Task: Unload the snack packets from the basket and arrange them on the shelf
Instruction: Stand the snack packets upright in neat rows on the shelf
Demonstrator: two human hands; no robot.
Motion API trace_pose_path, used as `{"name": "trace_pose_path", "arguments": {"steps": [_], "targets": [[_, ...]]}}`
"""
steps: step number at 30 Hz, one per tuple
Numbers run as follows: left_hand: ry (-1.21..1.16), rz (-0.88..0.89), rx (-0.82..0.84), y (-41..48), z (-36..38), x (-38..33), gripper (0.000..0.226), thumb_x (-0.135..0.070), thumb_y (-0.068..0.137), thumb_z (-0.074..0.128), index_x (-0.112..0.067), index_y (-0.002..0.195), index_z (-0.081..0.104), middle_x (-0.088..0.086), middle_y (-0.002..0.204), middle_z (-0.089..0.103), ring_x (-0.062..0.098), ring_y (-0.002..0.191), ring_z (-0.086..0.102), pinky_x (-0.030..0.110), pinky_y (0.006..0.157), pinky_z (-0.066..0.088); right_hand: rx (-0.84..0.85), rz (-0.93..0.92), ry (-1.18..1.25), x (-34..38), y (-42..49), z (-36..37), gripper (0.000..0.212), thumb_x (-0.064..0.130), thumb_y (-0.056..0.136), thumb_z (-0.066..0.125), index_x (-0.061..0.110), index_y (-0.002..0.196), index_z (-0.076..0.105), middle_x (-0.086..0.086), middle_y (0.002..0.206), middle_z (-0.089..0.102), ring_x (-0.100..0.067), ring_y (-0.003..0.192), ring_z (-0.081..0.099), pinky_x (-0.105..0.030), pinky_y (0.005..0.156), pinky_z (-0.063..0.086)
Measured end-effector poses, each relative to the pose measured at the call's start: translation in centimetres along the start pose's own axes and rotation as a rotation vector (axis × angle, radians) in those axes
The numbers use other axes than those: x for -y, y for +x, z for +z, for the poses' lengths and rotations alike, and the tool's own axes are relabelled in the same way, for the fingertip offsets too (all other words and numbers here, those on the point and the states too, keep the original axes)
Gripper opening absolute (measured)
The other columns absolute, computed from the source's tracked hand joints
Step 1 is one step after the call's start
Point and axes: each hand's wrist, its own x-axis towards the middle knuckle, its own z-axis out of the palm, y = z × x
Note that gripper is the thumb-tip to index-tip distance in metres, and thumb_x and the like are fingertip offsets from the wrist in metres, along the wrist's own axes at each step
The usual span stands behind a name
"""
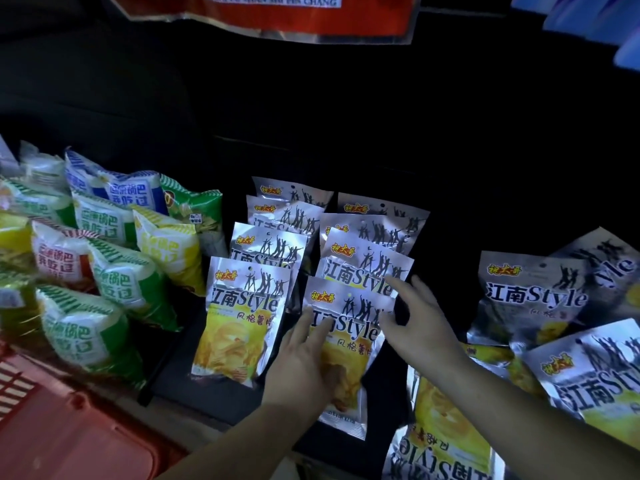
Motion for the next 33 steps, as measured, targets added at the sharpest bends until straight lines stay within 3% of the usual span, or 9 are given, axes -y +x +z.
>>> {"name": "trace_pose_path", "arguments": {"steps": [3,5,8,12,16,21,27,29,33], "targets": [[0.040,0.003,-0.048,0.4,-0.2,0.5,0.084,-0.051,0.086,0.067,-0.050,0.155,0.020,-0.026,0.167,-0.008,0.008,0.152,0.020,0.030,0.089,0.053,-0.212,-0.320,-0.436,0.3,1.1,-0.9,0.057,0.032,0.097,0.059,0.035,0.151,0.043,0.001,0.165,0.023,-0.022,0.148,0.030,-0.040,0.109,0.042],[0.036,0.011,-0.060,0.8,-0.5,0.5,0.087,-0.051,0.082,0.069,-0.054,0.153,0.019,-0.028,0.166,-0.006,0.008,0.151,0.024,0.031,0.087,0.054,-0.086,-0.481,-0.528,1.4,2.4,-0.8,0.057,0.038,0.098,0.055,0.034,0.153,0.041,0.005,0.166,0.023,-0.018,0.155,0.011,-0.043,0.124,0.023],[0.015,0.034,-0.073,1.6,-0.8,0.8,0.094,-0.050,0.077,0.072,-0.057,0.153,0.017,-0.029,0.166,-0.004,0.008,0.148,0.029,0.034,0.086,0.056,0.114,-0.505,-0.626,3.3,4.4,0.8,0.063,0.051,0.098,0.048,0.042,0.156,0.026,0.010,0.170,-0.004,-0.014,0.154,-0.022,-0.042,0.125,-0.009],[-0.040,-0.004,-0.037,1.8,-0.9,0.8,0.098,-0.050,0.076,0.075,-0.061,0.151,0.014,-0.020,0.168,-0.006,0.013,0.142,0.043,0.030,0.085,0.054,0.159,-0.418,-0.812,3.8,6.9,2.5,0.072,0.067,0.094,0.041,0.049,0.157,0.014,0.010,0.164,-0.031,-0.023,0.143,-0.045,-0.056,0.118,-0.023],[-0.088,-0.022,-0.009,2.8,-0.5,0.5,0.104,-0.051,0.075,0.078,-0.060,0.153,0.010,-0.014,0.167,0.012,0.015,0.141,0.044,0.022,0.084,0.044,0.145,-0.394,-0.885,3.0,7.8,2.6,0.076,0.064,0.091,0.045,0.051,0.157,0.010,0.010,0.165,-0.029,-0.025,0.144,-0.043,-0.059,0.118,-0.021],[-0.110,0.032,-0.005,3.3,0.9,0.7,0.110,-0.060,0.069,0.075,-0.061,0.153,0.003,-0.013,0.155,0.036,0.018,0.140,0.037,0.036,0.106,0.046,0.159,-0.344,-0.921,1.5,7.0,1.0,0.076,0.068,0.092,0.039,0.054,0.156,0.001,0.009,0.165,-0.028,-0.025,0.146,-0.039,-0.060,0.118,-0.020],[-0.136,0.026,-0.045,2.4,2.4,-0.9,0.109,-0.063,0.070,0.075,-0.053,0.156,0.009,-0.014,0.141,0.040,0.016,0.129,0.042,0.038,0.096,0.051,0.148,-0.407,-0.848,0.8,6.0,-0.8,0.073,0.066,0.095,0.044,0.054,0.157,0.006,0.009,0.164,-0.031,-0.024,0.148,-0.037,-0.056,0.122,-0.013],[-0.146,0.026,-0.049,2.3,2.3,-0.8,0.108,-0.064,0.071,0.074,-0.052,0.157,0.009,-0.017,0.144,0.037,0.013,0.130,0.042,0.038,0.095,0.052,0.043,-0.397,-0.761,0.9,4.9,-0.5,0.070,0.062,0.095,0.049,0.052,0.156,0.016,0.001,0.168,-0.020,-0.028,0.153,-0.023,-0.055,0.124,-0.006],[-0.110,0.053,-0.055,1.7,1.7,-0.5,0.101,-0.064,0.076,0.071,-0.047,0.158,0.014,-0.017,0.152,0.033,0.012,0.137,0.038,0.037,0.094,0.053,-0.214,-0.203,-0.463,0.5,0.1,1.1,0.055,0.051,0.095,0.058,0.044,0.148,0.043,-0.007,0.164,0.004,-0.031,0.153,0.005,-0.049,0.119,0.030]]}}
